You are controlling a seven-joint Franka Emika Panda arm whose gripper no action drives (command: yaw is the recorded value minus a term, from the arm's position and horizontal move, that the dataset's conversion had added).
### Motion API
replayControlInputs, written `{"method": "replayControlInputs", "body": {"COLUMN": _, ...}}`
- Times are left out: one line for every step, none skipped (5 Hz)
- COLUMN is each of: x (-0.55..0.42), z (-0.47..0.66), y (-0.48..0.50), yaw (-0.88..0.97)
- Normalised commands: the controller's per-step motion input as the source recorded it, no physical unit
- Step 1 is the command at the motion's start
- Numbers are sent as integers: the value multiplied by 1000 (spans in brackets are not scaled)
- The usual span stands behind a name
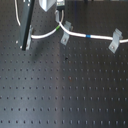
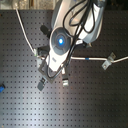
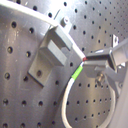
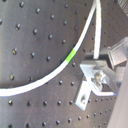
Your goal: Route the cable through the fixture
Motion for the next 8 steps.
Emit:
{"method": "replayControlInputs", "body": {"x": -205, "z": -425, "y": -61, "yaw": 0}}
{"method": "replayControlInputs", "body": {"x": -239, "z": -700, "y": -48, "yaw": 0}}
{"method": "replayControlInputs", "body": {"x": -2, "z": -101, "y": -4, "yaw": 37}}
{"method": "replayControlInputs", "body": {"x": 102, "z": 45, "y": -75, "yaw": 0}}
{"method": "replayControlInputs", "body": {"x": 212, "z": -1, "y": -34, "yaw": -111}}
{"method": "replayControlInputs", "body": {"x": 232, "z": -2, "y": -144, "yaw": -351}}
{"method": "replayControlInputs", "body": {"x": -9, "z": 0, "y": -14, "yaw": -223}}
{"method": "replayControlInputs", "body": {"x": -107, "z": 82, "y": -218, "yaw": -311}}
